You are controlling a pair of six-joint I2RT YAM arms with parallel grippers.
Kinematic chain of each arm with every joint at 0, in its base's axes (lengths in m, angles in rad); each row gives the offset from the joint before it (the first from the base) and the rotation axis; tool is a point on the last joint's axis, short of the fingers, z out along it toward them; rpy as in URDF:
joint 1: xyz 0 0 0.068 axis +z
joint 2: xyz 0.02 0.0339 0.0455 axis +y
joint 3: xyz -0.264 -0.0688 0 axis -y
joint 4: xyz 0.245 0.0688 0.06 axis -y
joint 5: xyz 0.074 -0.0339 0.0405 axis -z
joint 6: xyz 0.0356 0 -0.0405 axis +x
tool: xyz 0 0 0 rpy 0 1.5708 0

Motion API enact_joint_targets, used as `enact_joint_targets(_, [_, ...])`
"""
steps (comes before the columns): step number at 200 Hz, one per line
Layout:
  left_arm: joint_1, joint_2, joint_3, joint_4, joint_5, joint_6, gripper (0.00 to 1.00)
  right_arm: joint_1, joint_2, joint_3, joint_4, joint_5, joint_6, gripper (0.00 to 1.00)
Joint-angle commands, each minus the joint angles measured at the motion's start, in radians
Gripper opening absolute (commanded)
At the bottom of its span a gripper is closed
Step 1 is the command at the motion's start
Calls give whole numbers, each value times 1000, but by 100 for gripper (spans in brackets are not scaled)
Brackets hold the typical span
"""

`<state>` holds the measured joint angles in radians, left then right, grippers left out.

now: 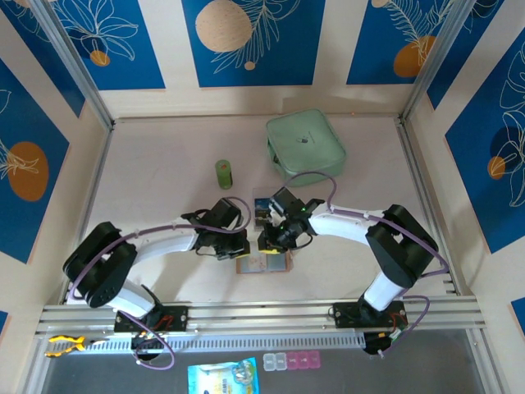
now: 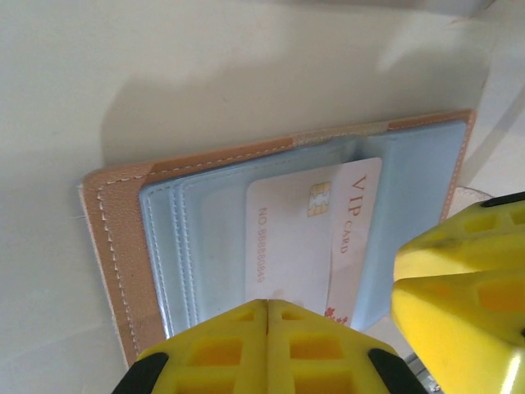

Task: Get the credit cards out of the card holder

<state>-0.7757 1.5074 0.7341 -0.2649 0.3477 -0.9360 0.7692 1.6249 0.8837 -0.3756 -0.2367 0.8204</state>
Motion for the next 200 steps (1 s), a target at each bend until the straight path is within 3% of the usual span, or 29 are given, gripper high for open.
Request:
enact_joint_targets(1, [-10,34,17,15,23,6,3,-10,-15,-24,9,-33,15,25])
enact_joint_targets(114, [-10,63,-25,-1,-9,5,2,-17,45,-71,71,-62,33,27])
enact_joint_targets(200, [-11,57,-25,-13,-15,6,1,-16,-46,-104,73,-46,56,29])
